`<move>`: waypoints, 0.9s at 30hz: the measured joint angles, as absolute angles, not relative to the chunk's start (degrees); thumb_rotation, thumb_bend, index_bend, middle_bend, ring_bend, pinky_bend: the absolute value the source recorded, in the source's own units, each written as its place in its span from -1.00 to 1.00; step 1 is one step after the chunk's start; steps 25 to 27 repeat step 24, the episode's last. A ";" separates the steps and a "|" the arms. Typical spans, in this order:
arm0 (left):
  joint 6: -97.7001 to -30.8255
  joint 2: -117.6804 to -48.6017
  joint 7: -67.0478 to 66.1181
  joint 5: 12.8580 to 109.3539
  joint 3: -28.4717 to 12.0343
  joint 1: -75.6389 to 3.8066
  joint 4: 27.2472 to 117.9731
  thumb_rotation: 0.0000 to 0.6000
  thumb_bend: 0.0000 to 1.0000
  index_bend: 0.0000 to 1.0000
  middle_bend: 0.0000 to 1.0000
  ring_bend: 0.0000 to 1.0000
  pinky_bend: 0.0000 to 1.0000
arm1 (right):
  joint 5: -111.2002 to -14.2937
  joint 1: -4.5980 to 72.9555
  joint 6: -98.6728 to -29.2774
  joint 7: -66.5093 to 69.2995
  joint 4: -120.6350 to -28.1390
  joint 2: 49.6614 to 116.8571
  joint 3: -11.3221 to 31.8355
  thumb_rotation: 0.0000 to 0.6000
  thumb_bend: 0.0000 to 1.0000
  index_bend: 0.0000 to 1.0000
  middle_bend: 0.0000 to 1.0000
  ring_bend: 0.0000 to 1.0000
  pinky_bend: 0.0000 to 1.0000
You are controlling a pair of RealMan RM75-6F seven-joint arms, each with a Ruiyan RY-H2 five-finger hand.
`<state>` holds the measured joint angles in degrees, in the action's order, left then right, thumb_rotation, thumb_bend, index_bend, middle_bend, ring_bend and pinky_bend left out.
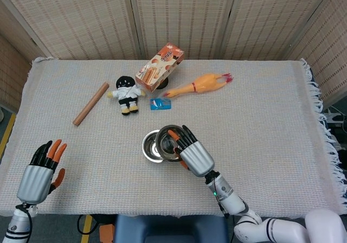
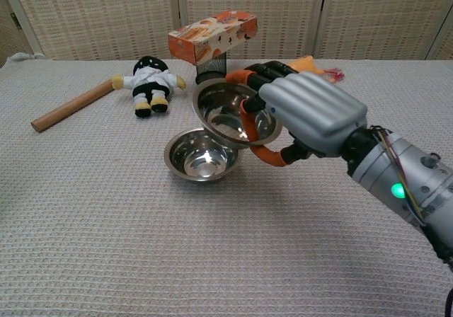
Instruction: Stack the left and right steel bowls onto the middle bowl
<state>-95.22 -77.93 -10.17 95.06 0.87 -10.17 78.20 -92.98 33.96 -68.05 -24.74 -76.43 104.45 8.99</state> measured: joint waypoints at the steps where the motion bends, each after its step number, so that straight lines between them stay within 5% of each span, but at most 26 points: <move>1: -95.36 -77.65 -9.69 95.00 0.73 -10.03 78.34 1.00 -0.05 -1.00 -1.00 -1.00 -0.75 | -92.52 34.85 -67.09 -24.87 -75.25 105.85 9.41 1.00 -0.01 0.35 -0.83 -1.00 -1.00; 4: -95.76 -76.97 -8.43 95.04 0.51 -9.64 78.65 1.00 -0.05 -1.00 -1.00 -1.00 -0.75 | -91.27 36.95 -64.94 -24.66 -71.14 109.31 10.33 1.00 -0.03 -0.21 -0.90 -1.00 -1.00; 8: -96.16 -76.29 -7.15 95.39 0.36 -9.23 78.83 1.00 -0.06 -1.00 -1.00 -1.00 -0.75 | -89.77 38.77 -63.19 -23.92 -65.86 112.58 10.86 1.00 -0.36 -0.95 -1.00 -1.00 -1.00; 11: -96.50 -75.94 -6.52 95.52 0.12 -8.86 78.92 1.00 -0.06 -1.00 -1.00 -1.00 -0.75 | -89.34 38.56 -63.19 -24.37 -66.14 112.08 10.37 1.00 -0.69 -1.00 -1.00 -1.00 -1.00; 14: -96.84 -75.65 -6.62 95.81 0.11 -8.50 79.24 1.00 -0.06 -1.00 -1.00 -1.00 -0.75 | -88.98 37.44 -63.67 -25.39 -70.40 109.28 9.42 1.00 -0.80 -1.00 -1.00 -1.00 -1.00; 18: -97.65 -74.72 -7.23 96.25 0.40 -7.63 80.27 1.00 -0.06 -1.00 -1.00 -1.00 -0.75 | -89.03 33.37 -67.37 -27.59 -79.27 101.59 6.95 1.00 -0.81 -1.00 -1.00 -1.00 -1.00; 24: -97.00 -72.97 -9.93 94.91 0.61 -6.34 83.56 1.00 -0.07 -1.00 -1.00 -1.00 -0.75 | -88.35 19.93 -82.47 -28.61 -87.09 87.15 1.55 1.00 -0.82 -1.00 -1.00 -1.00 -1.00; 27: -97.00 -72.97 -9.93 94.91 0.61 -6.34 83.56 1.00 -0.07 -1.00 -1.00 -1.00 -0.75 | -88.35 19.93 -82.47 -28.61 -87.09 87.15 1.55 1.00 -0.82 -1.00 -1.00 -1.00 -1.00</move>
